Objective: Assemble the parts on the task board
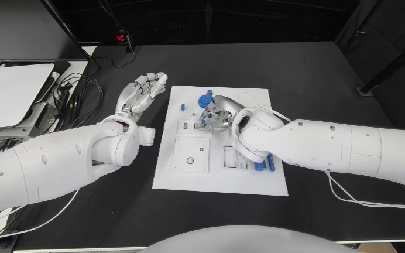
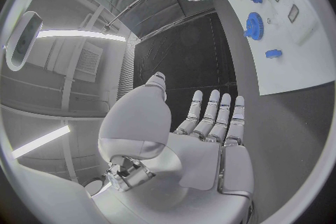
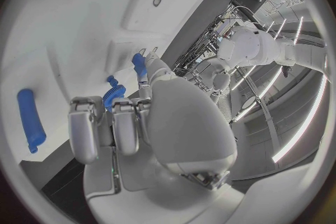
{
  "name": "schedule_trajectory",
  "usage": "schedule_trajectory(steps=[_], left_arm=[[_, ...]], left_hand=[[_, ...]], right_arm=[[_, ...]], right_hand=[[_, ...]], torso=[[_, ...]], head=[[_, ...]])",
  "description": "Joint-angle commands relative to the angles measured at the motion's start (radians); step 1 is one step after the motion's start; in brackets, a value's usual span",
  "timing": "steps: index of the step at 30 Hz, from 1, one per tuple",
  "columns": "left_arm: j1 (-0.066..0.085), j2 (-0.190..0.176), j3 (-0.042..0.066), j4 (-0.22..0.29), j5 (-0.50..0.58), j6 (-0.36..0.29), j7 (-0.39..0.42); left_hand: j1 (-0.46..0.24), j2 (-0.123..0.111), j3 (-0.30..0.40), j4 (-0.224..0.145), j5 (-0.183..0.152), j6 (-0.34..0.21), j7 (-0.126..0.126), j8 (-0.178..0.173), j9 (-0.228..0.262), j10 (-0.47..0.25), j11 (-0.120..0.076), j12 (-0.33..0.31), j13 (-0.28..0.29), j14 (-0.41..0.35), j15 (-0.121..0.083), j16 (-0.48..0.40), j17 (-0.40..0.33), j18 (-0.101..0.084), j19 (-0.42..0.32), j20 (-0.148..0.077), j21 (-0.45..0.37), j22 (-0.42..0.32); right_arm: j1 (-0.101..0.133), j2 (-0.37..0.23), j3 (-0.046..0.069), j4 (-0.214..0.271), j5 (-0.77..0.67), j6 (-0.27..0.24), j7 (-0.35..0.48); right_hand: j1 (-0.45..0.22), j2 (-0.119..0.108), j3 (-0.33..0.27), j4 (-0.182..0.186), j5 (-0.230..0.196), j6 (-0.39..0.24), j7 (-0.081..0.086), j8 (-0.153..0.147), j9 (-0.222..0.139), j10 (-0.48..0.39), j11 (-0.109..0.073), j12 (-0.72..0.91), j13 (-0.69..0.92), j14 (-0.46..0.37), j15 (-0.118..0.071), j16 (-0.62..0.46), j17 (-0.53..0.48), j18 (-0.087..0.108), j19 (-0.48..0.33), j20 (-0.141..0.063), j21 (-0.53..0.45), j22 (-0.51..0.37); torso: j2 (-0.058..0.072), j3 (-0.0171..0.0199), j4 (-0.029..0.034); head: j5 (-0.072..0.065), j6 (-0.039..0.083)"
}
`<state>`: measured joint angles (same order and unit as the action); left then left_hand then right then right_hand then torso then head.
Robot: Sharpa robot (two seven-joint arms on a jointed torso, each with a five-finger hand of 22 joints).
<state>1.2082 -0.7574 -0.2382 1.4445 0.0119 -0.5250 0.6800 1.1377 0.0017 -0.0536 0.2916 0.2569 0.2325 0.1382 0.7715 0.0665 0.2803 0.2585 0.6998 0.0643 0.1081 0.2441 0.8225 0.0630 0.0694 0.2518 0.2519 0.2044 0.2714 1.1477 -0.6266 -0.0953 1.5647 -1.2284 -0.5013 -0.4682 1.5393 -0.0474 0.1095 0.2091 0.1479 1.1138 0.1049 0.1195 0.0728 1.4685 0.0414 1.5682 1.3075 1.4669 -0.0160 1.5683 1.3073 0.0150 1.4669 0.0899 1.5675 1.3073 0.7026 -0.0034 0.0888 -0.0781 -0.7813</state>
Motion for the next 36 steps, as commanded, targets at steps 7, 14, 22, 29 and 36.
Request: schedule_trajectory(steps=[7,14,22,29,36], left_arm=[[0.002,0.001,0.001,0.001,-0.006,0.003,0.305],[0.002,0.001,0.001,0.001,-0.006,0.003,0.305],[0.002,0.000,0.001,0.001,-0.006,0.002,0.305],[0.002,0.001,0.001,0.001,-0.006,0.004,0.303],[0.002,-0.001,0.001,0.002,-0.006,0.004,0.303]], left_hand=[[0.008,0.013,0.002,0.000,0.009,0.009,0.160,-0.007,-0.001,0.001,0.007,0.004,0.000,0.002,0.007,0.004,0.001,0.010,0.001,0.009,0.007,0.001],[0.008,0.013,0.002,0.000,0.009,0.009,0.160,-0.007,-0.001,0.001,0.007,0.004,0.000,0.002,0.007,0.004,0.001,0.010,0.001,0.009,0.007,0.001],[0.012,0.014,0.002,0.000,0.011,0.009,0.160,-0.008,-0.001,0.001,0.007,0.004,0.000,0.002,0.007,0.004,0.001,0.011,0.001,0.009,0.007,0.002],[0.012,0.014,0.002,0.000,0.011,0.009,0.160,-0.008,-0.001,0.001,0.007,0.004,0.000,0.002,0.008,0.004,0.001,0.011,0.000,0.009,0.007,0.002],[0.013,0.014,0.002,0.000,0.011,0.009,0.160,-0.008,-0.001,0.001,0.007,0.004,0.000,0.002,0.008,0.004,0.001,0.011,0.000,0.009,0.007,0.002]], right_arm=[[0.001,0.008,0.001,-0.007,-0.009,0.017,0.000],[0.001,0.014,0.001,-0.014,-0.044,0.026,-0.004],[-0.004,0.021,0.000,-0.020,-0.067,0.040,-0.012],[-0.007,0.021,0.000,-0.020,-0.070,0.046,-0.017],[-0.008,0.022,0.000,-0.021,-0.071,0.048,-0.018]], right_hand=[[0.000,-0.003,-0.004,-0.008,0.009,-0.007,0.005,-0.009,-0.001,0.102,0.007,0.003,0.263,0.104,0.006,0.002,0.263,-0.015,0.104,0.009,0.003,0.263],[0.003,-0.003,-0.002,-0.012,0.011,-0.007,0.005,-0.011,-0.001,0.102,0.008,0.003,0.263,0.104,0.006,0.002,0.263,-0.015,0.104,0.010,0.003,0.263],[0.007,-0.006,-0.001,-0.017,0.014,-0.010,0.006,-0.015,-0.003,0.102,0.008,0.003,0.263,0.104,0.007,0.002,0.263,-0.015,0.104,0.011,0.003,0.263],[0.007,-0.009,0.000,-0.019,0.019,-0.013,0.007,-0.020,-0.004,0.102,0.009,0.003,0.263,0.104,0.008,0.002,0.263,-0.015,0.104,0.012,0.003,0.263],[0.008,-0.019,-0.001,-0.025,0.025,-0.023,0.011,-0.030,-0.005,0.102,0.013,0.003,0.263,0.104,0.011,0.002,0.263,-0.015,0.104,0.013,0.003,0.263]], torso=[[0.000,0.0000,0.0002],[0.000,0.0007,0.0011],[0.000,-0.0004,-0.0002],[0.000,-0.0003,0.0007],[0.000,0.0000,0.0000]], head=[[-0.001,0.000],[-0.001,-0.002],[-0.002,-0.003],[-0.002,-0.004],[-0.002,-0.003]])
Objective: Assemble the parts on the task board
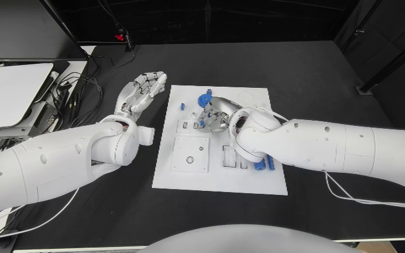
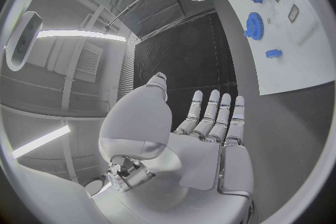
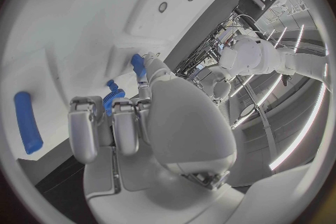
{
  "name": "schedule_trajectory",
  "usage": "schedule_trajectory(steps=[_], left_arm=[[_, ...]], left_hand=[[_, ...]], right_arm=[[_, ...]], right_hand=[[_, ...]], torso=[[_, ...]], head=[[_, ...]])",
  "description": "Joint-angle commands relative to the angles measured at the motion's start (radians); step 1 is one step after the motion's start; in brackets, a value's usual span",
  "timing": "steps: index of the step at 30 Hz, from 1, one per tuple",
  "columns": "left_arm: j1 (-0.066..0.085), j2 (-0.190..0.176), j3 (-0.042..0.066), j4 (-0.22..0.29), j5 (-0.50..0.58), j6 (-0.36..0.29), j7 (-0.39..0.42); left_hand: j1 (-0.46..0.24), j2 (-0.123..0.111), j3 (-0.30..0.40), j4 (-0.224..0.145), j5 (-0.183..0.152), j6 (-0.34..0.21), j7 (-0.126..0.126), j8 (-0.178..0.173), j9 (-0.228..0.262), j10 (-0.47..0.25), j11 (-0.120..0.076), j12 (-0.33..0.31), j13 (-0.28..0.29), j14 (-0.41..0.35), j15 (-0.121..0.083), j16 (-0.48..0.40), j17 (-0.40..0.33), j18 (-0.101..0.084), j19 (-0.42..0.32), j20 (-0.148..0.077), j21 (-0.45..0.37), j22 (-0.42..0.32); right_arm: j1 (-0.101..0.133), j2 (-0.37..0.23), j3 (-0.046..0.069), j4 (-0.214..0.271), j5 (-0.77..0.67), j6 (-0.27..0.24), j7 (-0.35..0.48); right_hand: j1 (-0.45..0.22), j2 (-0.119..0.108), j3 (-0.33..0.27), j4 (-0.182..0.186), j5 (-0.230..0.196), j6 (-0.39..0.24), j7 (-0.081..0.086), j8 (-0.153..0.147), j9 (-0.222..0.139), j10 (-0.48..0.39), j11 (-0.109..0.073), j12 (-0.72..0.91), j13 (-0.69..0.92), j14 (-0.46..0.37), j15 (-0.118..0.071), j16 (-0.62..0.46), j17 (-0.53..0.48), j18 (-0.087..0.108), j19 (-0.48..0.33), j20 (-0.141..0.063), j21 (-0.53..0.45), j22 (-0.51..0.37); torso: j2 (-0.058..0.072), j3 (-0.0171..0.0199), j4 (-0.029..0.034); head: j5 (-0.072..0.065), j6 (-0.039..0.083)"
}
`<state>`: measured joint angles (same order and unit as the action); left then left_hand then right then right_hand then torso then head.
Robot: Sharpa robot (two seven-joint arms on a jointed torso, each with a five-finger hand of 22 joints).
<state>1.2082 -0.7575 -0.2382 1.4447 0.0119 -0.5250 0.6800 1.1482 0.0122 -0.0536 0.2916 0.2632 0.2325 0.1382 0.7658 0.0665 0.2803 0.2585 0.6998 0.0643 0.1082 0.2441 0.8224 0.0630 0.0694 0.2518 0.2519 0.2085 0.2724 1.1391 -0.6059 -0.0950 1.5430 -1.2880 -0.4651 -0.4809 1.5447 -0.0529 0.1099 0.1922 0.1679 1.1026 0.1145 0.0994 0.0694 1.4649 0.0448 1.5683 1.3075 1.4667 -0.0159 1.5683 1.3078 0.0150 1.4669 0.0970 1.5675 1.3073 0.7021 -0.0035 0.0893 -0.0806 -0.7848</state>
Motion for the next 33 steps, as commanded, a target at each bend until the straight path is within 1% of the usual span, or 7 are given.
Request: schedule_trajectory(steps=[1,7,13,18,25,30,33], left_arm=[[0.002,-0.001,0.001,0.002,-0.006,0.004,0.303],[0.002,-0.001,0.001,0.001,-0.006,0.004,0.303],[0.002,-0.001,0.001,0.001,-0.006,0.005,0.302],[0.002,-0.001,0.001,0.000,-0.006,0.005,0.302],[0.002,0.000,0.001,-0.001,-0.006,0.007,0.301],[0.002,0.000,0.001,-0.001,-0.006,0.007,0.300],[0.002,0.001,0.001,-0.001,-0.006,0.009,0.299]], left_hand=[[0.002,0.004,0.002,0.000,0.005,0.009,0.160,-0.002,-0.001,0.001,0.007,0.004,0.000,0.002,0.008,0.004,0.001,0.011,0.000,0.009,0.003,0.001],[0.002,0.004,0.002,0.000,0.005,0.009,0.160,-0.002,-0.001,0.001,0.007,0.004,0.000,0.002,0.008,0.004,0.001,0.011,0.000,0.009,0.003,0.001],[0.002,0.004,0.002,0.000,0.005,0.009,0.160,-0.002,-0.001,0.001,0.007,0.004,0.000,0.002,0.008,0.004,0.001,0.011,0.000,0.009,0.003,0.001],[0.002,0.004,0.002,0.000,0.005,0.009,0.160,-0.002,-0.001,0.001,0.007,0.004,0.000,0.002,0.008,0.004,0.001,0.011,0.000,0.009,0.003,0.001],[0.002,0.004,0.002,0.000,0.005,0.009,0.160,-0.002,-0.001,0.001,0.007,0.004,0.000,0.002,0.008,0.004,0.001,0.011,0.000,0.009,0.003,0.001],[0.002,0.004,0.002,0.000,0.005,0.009,0.160,-0.002,-0.001,0.001,0.007,0.004,0.000,0.002,0.008,0.004,0.001,0.011,0.000,0.009,0.003,0.001],[0.002,0.004,0.002,0.000,0.005,0.009,0.160,-0.002,-0.001,0.001,0.007,0.004,0.000,0.002,0.008,0.004,0.001,0.011,0.000,0.009,0.003,0.001]], right_arm=[[0.000,0.003,0.000,0.000,-0.014,0.012,-0.004],[0.000,0.005,0.000,-0.001,-0.023,0.005,0.001],[0.000,0.004,0.000,0.001,-0.022,0.002,0.007],[0.000,0.004,0.000,0.002,-0.021,0.003,0.010],[0.000,0.005,0.000,0.000,-0.021,-0.003,0.014],[-0.001,0.004,0.000,0.000,-0.021,-0.014,0.021],[-0.001,0.004,0.000,0.000,-0.021,-0.024,0.029]], right_hand=[[0.003,-0.016,-0.001,-0.010,0.007,-0.014,0.002,-0.012,-0.002,0.106,0.010,0.003,0.263,0.104,0.011,0.002,0.263,-0.015,0.104,0.007,0.003,0.264],[0.004,-0.042,-0.002,-0.015,0.009,-0.037,0.005,-0.030,-0.004,0.106,0.013,0.003,0.263,0.104,0.015,0.002,0.263,-0.015,0.104,0.010,0.003,0.264],[-0.002,-0.068,-0.003,-0.008,0.008,-0.052,0.003,-0.035,-0.004,0.106,0.012,0.003,0.263,0.104,0.016,0.002,0.263,-0.015,0.104,0.012,0.003,0.264],[-0.006,-0.079,-0.003,0.002,0.004,-0.057,-0.004,-0.035,-0.003,0.106,0.007,0.003,0.263,0.104,0.014,0.002,0.263,-0.015,0.104,0.012,0.003,0.264],[-0.010,-0.085,-0.002,0.010,0.000,-0.063,-0.005,-0.036,-0.003,0.106,0.005,0.003,0.263,0.104,0.012,0.002,0.263,-0.015,0.104,0.012,0.003,0.264],[-0.012,-0.104,-0.009,0.034,-0.016,-0.096,-0.013,-0.038,-0.005,0.106,-0.001,0.003,0.263,0.104,0.007,0.002,0.263,-0.015,0.104,0.010,0.003,0.264],[-0.015,-0.124,-0.029,0.070,-0.040,-0.150,-0.027,-0.037,-0.005,0.106,-0.017,0.003,0.263,0.104,-0.003,0.002,0.263,-0.015,0.104,0.005,0.003,0.264]], torso=[[0.001,0.0002,-0.0007],[0.000,0.0001,0.0000],[0.000,0.0001,-0.0002],[0.000,-0.0002,-0.0014],[0.000,0.0001,0.0002],[0.000,-0.0004,-0.0002],[0.000,-0.0004,0.0003]], head=[[0.001,0.001],[-0.001,0.002],[-0.001,0.002],[0.000,0.001],[-0.003,0.002],[-0.003,0.003],[-0.004,0.004]])
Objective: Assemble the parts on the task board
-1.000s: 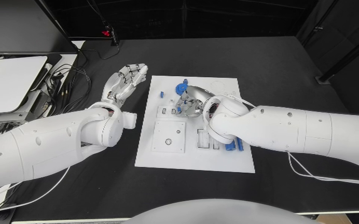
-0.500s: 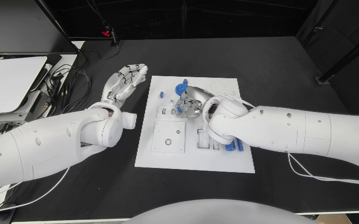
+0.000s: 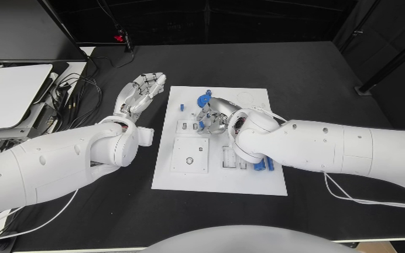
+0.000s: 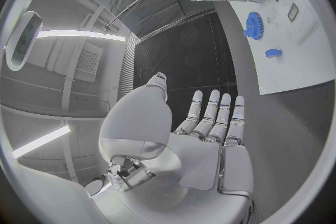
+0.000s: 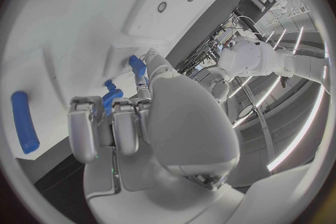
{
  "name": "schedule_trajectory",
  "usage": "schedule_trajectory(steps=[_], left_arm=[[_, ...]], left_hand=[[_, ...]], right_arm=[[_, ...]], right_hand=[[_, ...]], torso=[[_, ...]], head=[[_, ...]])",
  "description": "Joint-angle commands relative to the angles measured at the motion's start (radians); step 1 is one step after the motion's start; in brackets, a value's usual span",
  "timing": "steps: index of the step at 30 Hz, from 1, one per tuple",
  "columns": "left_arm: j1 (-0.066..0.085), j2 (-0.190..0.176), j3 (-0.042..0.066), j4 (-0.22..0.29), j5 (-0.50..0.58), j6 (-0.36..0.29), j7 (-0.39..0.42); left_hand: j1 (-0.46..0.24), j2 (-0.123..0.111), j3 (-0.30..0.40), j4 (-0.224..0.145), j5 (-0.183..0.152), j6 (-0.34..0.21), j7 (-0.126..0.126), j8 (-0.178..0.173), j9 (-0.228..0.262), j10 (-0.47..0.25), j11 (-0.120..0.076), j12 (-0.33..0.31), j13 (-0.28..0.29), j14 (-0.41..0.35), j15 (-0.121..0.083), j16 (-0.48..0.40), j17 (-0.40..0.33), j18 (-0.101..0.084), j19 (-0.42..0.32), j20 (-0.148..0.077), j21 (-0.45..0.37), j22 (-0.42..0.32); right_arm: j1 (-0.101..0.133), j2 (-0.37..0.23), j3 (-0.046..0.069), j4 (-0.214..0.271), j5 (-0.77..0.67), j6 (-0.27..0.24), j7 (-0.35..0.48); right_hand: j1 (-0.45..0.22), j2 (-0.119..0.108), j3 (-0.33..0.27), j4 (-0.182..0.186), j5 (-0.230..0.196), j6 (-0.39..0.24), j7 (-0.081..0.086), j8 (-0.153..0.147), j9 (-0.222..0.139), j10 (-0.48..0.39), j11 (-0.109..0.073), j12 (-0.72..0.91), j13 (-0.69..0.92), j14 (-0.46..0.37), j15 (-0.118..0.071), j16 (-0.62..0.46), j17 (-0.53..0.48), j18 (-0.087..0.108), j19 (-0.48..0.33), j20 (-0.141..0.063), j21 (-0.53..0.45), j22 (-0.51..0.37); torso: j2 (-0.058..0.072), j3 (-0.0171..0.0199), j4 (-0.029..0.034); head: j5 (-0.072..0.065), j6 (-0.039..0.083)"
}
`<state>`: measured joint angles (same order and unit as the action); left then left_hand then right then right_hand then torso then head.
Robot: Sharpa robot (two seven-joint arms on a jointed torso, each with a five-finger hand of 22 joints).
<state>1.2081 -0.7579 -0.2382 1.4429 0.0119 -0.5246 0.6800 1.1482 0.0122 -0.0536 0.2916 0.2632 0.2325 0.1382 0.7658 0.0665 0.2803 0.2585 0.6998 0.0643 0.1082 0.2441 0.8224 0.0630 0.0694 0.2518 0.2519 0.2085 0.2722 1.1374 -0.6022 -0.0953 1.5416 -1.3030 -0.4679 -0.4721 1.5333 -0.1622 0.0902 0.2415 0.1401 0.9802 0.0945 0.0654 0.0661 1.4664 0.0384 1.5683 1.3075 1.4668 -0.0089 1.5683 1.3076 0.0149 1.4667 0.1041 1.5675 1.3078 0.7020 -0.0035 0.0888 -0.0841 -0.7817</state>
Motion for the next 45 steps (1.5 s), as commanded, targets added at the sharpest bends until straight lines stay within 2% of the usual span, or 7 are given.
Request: schedule_trajectory(steps=[1,17,23,32,34,39,45], left_arm=[[0.002,0.001,0.001,0.000,-0.006,0.009,0.299],[0.004,0.001,0.001,-0.014,-0.171,0.025,0.197],[0.025,-0.033,0.001,0.004,-0.402,0.044,0.016],[0.095,-0.071,0.001,0.030,-0.621,0.159,-0.250],[0.121,-0.075,0.001,0.034,-0.647,0.209,-0.327],[0.173,-0.063,0.001,0.030,-0.671,0.328,-0.500],[0.200,-0.014,0.001,-0.007,-0.709,0.488,-0.688]], left_hand=[[0.002,0.004,0.002,0.000,0.005,0.009,0.160,-0.002,-0.001,0.001,0.007,0.004,0.000,0.002,0.008,0.004,0.001,0.011,0.000,0.009,0.003,0.001],[0.016,-0.005,-0.031,0.002,0.008,0.013,0.158,-0.008,-0.001,0.051,0.004,0.032,0.003,0.111,0.008,0.058,0.012,0.035,0.188,0.037,0.147,0.120],[-0.011,0.002,-0.074,0.000,0.008,0.096,0.120,0.014,0.009,0.373,-0.059,0.203,0.074,0.453,-0.076,0.206,0.081,0.111,0.425,0.024,0.310,0.186],[-0.003,0.034,-0.118,0.000,0.009,0.202,0.025,-0.014,0.010,0.813,-0.172,0.361,0.235,0.887,-0.212,0.323,0.210,0.113,0.681,-0.101,0.586,0.340],[0.013,0.038,-0.131,0.002,0.009,0.237,0.006,-0.036,0.008,1.072,-0.194,0.628,0.805,1.117,-0.239,0.494,0.572,0.069,0.869,-0.133,0.868,0.632],[0.017,0.051,-0.157,-0.012,-0.002,0.292,0.000,-0.084,0.009,1.289,-0.196,0.870,1.501,1.449,-0.241,0.741,1.460,-0.037,1.215,-0.145,1.291,1.177],[-0.070,0.043,-0.173,0.001,-0.063,0.376,0.016,-0.099,0.031,1.290,-0.172,0.871,1.507,1.463,-0.211,0.748,1.508,-0.069,1.319,-0.110,1.362,1.299]], right_arm=[[0.001,0.000,0.000,0.002,-0.006,-0.028,0.024],[-0.001,-0.097,0.001,0.092,0.144,-0.306,0.271],[0.012,-0.246,0.002,0.204,0.331,-0.327,0.421],[0.024,-0.422,0.001,0.286,0.590,-0.222,0.556],[0.025,-0.450,0.001,0.291,0.656,-0.197,0.576],[0.026,-0.489,0.000,0.293,0.742,-0.174,0.592],[0.026,-0.514,0.000,0.287,0.801,-0.159,0.596]], right_hand=[[-0.005,-0.025,-0.020,0.039,-0.023,-0.053,-0.014,-0.001,-0.001,0.104,-0.017,0.003,0.263,0.104,-0.016,0.002,0.263,-0.015,0.104,-0.007,0.003,0.263],[-0.162,-0.031,-0.099,0.054,-0.040,-0.248,-0.023,0.007,0.001,0.104,-0.044,0.003,0.263,0.104,-0.055,0.002,0.263,-0.015,0.104,-0.053,0.003,0.263],[-0.301,0.088,-0.101,0.048,0.085,-0.167,0.032,0.027,0.008,0.104,0.009,0.003,0.263,0.104,-0.006,0.002,0.263,-0.015,0.104,-0.022,0.003,0.263],[-0.365,0.137,-0.151,0.050,0.112,-0.166,0.061,0.034,0.005,0.104,0.035,0.003,0.263,0.104,0.026,0.002,0.263,-0.015,0.104,0.014,0.003,0.263],[-0.367,0.144,-0.158,0.049,0.115,-0.174,0.064,0.034,0.004,0.104,0.040,0.003,0.263,0.104,0.029,0.002,0.263,-0.015,0.104,0.018,0.003,0.263],[-0.377,0.158,-0.185,0.050,0.106,-0.166,0.090,0.060,0.007,0.104,0.069,0.003,0.263,0.104,0.054,0.002,0.263,-0.015,0.104,0.040,0.003,0.263],[-0.387,0.165,-0.202,0.050,0.093,-0.160,0.099,0.077,0.008,0.104,0.077,0.003,0.263,0.104,0.062,0.002,0.263,-0.015,0.104,0.051,0.003,0.263]], torso=[[0.000,-0.0004,0.0007],[-0.003,0.0021,-0.0010],[-0.012,0.0056,-0.0038],[-0.027,0.0130,-0.0181],[-0.031,0.0154,-0.0234],[-0.036,0.0186,-0.0311],[-0.033,0.0171,-0.0335]], head=[[-0.001,0.001],[0.004,0.000],[0.014,-0.002],[0.029,-0.010],[0.036,-0.013],[0.047,-0.013],[0.050,-0.013]])
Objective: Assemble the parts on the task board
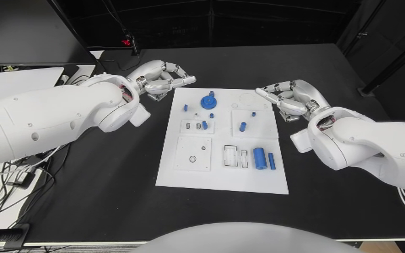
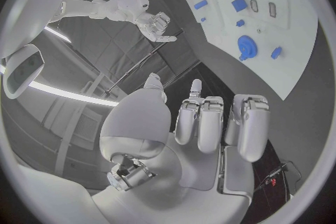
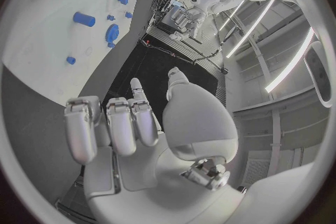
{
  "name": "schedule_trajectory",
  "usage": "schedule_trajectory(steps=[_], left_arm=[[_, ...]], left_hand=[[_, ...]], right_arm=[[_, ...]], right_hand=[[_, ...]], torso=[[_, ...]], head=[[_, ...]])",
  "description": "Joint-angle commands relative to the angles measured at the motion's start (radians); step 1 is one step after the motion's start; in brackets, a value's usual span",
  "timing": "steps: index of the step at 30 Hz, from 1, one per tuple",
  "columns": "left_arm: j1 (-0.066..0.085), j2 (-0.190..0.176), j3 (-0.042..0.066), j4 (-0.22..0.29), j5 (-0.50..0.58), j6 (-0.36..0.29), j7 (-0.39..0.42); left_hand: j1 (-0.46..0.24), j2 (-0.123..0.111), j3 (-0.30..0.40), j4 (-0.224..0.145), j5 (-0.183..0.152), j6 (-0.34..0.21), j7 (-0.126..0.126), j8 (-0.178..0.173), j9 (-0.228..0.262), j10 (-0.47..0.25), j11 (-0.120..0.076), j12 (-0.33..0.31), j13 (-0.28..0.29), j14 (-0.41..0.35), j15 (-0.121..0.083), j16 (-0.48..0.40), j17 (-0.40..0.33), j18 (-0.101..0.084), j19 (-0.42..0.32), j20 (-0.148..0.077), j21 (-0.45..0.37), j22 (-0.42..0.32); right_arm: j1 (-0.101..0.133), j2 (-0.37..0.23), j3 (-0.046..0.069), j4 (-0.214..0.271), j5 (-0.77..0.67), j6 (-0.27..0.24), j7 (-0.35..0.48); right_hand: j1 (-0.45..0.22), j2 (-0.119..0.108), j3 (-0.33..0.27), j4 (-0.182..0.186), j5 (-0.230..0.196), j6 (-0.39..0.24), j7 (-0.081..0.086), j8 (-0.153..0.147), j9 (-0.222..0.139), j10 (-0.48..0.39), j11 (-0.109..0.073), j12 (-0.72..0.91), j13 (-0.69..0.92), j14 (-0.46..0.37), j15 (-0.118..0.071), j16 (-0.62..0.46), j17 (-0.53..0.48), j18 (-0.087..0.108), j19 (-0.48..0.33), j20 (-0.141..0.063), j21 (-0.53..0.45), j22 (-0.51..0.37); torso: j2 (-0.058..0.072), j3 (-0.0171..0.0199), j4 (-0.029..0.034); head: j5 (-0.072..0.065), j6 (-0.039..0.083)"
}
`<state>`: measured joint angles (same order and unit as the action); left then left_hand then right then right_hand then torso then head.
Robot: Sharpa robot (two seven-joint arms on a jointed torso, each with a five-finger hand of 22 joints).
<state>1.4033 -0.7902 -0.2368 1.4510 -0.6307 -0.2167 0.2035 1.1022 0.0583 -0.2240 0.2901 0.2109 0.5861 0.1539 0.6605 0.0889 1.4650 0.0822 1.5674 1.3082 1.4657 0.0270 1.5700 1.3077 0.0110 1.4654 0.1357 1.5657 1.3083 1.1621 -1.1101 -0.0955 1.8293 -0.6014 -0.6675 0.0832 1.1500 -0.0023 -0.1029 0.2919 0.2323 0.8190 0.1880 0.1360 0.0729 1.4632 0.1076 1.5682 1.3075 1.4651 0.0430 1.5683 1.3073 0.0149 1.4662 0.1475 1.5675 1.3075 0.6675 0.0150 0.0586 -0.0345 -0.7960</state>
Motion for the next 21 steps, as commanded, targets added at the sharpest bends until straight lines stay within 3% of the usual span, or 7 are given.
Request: schedule_trajectory(steps=[1,3,7,12,18,21], left_arm=[[0.007,0.029,0.000,-0.024,-0.071,0.209,-0.247],[0.009,0.053,0.000,-0.041,-0.076,0.273,-0.320],[0.011,0.094,0.000,-0.065,-0.082,0.376,-0.440],[0.009,0.137,0.000,-0.084,-0.084,0.425,-0.537],[0.005,0.177,0.000,-0.103,-0.087,0.444,-0.602],[0.002,0.191,0.000,-0.112,-0.097,0.445,-0.634]], left_hand=[[-0.031,-0.002,-0.002,0.003,-0.012,0.029,-0.001,0.012,0.015,0.106,0.004,0.003,0.263,0.105,0.006,0.001,0.263,-0.011,0.105,0.007,0.005,0.262],[-0.041,0.015,0.001,0.004,-0.014,0.045,-0.007,0.028,0.031,0.106,0.002,0.003,0.263,0.105,0.004,0.001,0.263,-0.011,0.105,0.008,0.005,0.262],[-0.038,0.081,0.009,0.000,-0.080,0.060,-0.015,0.078,0.073,0.106,-0.008,0.003,0.263,0.105,-0.001,0.001,0.263,-0.011,0.105,0.004,0.005,0.262],[-0.038,0.105,-0.020,0.001,-0.119,0.090,-0.038,0.158,0.153,0.106,-0.028,0.003,0.263,0.105,-0.019,0.001,0.263,-0.011,0.105,-0.009,0.005,0.262],[-0.043,0.114,-0.044,0.001,-0.118,0.105,-0.051,0.186,0.202,0.106,-0.040,0.003,0.263,0.105,-0.030,0.001,0.263,-0.011,0.105,-0.020,0.005,0.262],[-0.044,0.125,-0.055,0.003,-0.049,0.117,-0.060,0.193,0.230,0.106,-0.049,0.003,0.263,0.105,-0.038,0.001,0.263,-0.011,0.105,-0.028,0.005,0.262]], right_arm=[[0.001,-0.008,0.000,-0.002,0.104,0.043,0.041],[0.001,-0.014,0.000,-0.004,0.111,0.046,0.042],[0.001,-0.020,0.000,-0.009,0.117,0.049,0.043],[0.001,-0.023,-0.001,-0.018,0.120,0.049,0.040],[0.001,-0.020,-0.001,-0.028,0.121,0.051,0.034],[0.001,-0.018,-0.001,-0.030,0.121,0.051,0.033]], right_hand=[[-0.004,0.006,-0.010,0.000,0.002,0.001,0.006,0.008,0.002,0.108,0.009,0.003,0.263,0.106,0.010,0.002,0.263,-0.015,0.105,0.008,0.003,0.263],[-0.004,0.006,-0.010,0.000,0.003,0.002,0.006,0.009,0.002,0.108,0.009,0.003,0.263,0.106,0.011,0.002,0.263,-0.015,0.105,0.009,0.003,0.263],[-0.002,0.007,-0.012,-0.001,0.005,0.002,0.007,0.012,0.002,0.108,0.010,0.003,0.263,0.106,0.012,0.002,0.263,-0.015,0.105,0.010,0.003,0.263],[-0.001,0.008,-0.013,-0.001,0.007,0.002,0.007,0.013,0.002,0.108,0.010,0.003,0.263,0.106,0.012,0.002,0.263,-0.015,0.105,0.011,0.003,0.263],[-0.001,0.009,-0.013,-0.001,0.007,0.002,0.007,0.014,0.002,0.108,0.010,0.003,0.263,0.106,0.012,0.002,0.263,-0.015,0.105,0.011,0.003,0.263],[0.000,0.012,-0.015,-0.001,0.009,0.000,0.008,0.016,0.002,0.108,0.011,0.003,0.263,0.106,0.013,0.002,0.263,-0.015,0.105,0.013,0.003,0.263]], torso=[[0.002,-0.0023,-0.0014],[0.002,-0.0032,-0.0006],[0.004,-0.0045,-0.0053],[0.006,-0.0056,-0.0093],[0.005,-0.0044,-0.0114],[0.004,-0.0044,-0.0118]], head=[[-0.002,0.000],[-0.005,-0.001],[-0.005,0.000],[-0.004,0.002],[-0.001,0.000],[-0.002,-0.002]])
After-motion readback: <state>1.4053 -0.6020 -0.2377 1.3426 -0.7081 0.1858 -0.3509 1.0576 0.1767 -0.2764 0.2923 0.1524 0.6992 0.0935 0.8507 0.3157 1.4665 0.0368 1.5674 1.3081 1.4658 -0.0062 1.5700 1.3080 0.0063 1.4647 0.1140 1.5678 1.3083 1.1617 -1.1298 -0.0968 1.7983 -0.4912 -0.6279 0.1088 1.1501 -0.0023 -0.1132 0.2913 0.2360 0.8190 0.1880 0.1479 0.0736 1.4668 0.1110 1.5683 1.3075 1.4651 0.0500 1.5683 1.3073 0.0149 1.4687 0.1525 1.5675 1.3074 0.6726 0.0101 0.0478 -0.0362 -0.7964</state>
